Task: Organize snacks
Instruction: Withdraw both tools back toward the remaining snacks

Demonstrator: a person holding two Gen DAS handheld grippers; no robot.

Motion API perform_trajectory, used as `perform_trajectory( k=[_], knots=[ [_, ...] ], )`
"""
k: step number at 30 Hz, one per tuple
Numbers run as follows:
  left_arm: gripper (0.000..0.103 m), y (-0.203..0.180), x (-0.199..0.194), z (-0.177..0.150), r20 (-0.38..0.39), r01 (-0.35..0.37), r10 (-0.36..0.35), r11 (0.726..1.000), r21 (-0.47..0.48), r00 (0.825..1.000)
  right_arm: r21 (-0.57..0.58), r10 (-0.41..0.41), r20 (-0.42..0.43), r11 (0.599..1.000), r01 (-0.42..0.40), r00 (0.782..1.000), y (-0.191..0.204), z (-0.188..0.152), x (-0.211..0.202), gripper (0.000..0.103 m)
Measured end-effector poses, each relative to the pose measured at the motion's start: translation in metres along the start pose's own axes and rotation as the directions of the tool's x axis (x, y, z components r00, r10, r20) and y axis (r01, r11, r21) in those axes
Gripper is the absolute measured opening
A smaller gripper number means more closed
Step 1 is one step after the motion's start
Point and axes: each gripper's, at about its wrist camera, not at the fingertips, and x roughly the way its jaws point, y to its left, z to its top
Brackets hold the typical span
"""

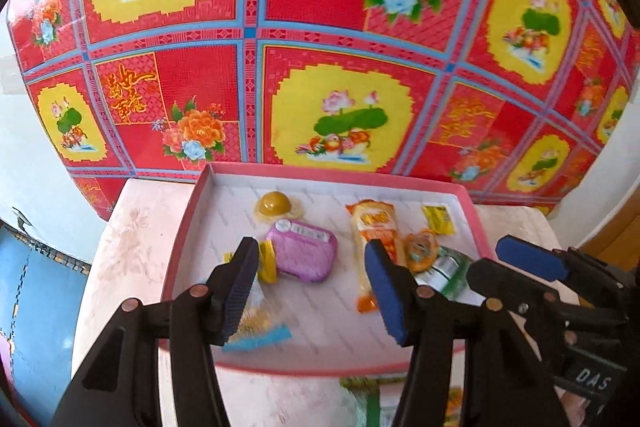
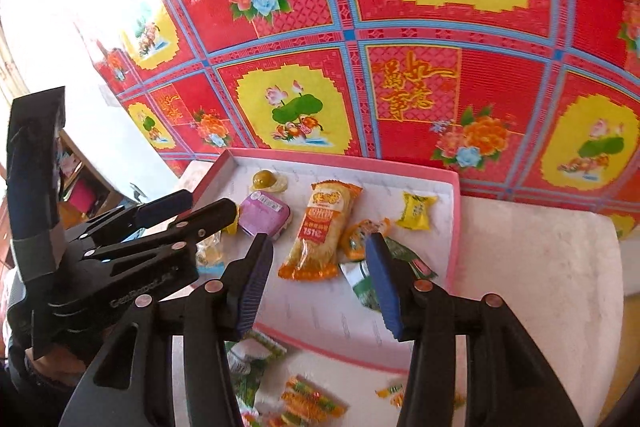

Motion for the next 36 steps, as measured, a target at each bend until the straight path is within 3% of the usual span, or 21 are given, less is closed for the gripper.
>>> perform_trajectory(
  k=[14,25,27,29,36],
  knots=[
    [0.058,-0.025,-0.025,-0.026,-0.032,0.016,-0.014,0.999,0.048,0.999,0.058,-0.054,0.012,0.997,0.053,0.998,-0.02,-0.03,-0.033,0.05],
    [0.058,-0.02,-0.024,-0.052,-0.091,0.014,-0.011,1.0,0.028,0.996,0.103,-0.106,-0.039,0.989,0.109,0.994,-0.051,-0.065,-0.042,0.05],
    [0.058,-0.019,-0.023,-0.056,-0.101,0.013,-0.01,1.0,0.028,0.995,0.101,-0.115,-0.047,0.988,0.119,0.992,-0.055,-0.069,-0.041,0.051],
    [0.058,-0.019,-0.021,-0.059,-0.113,0.014,-0.011,1.0,0.027,0.994,0.102,-0.121,-0.055,0.987,0.126,0.991,-0.059,-0.074,-0.04,0.062],
    [0.058,-0.022,-0.015,-0.071,-0.154,0.033,-0.03,0.999,0.019,0.988,0.082,-0.116,-0.079,0.989,0.122,0.99,-0.065,-0.085,-0.029,0.063]
  ],
)
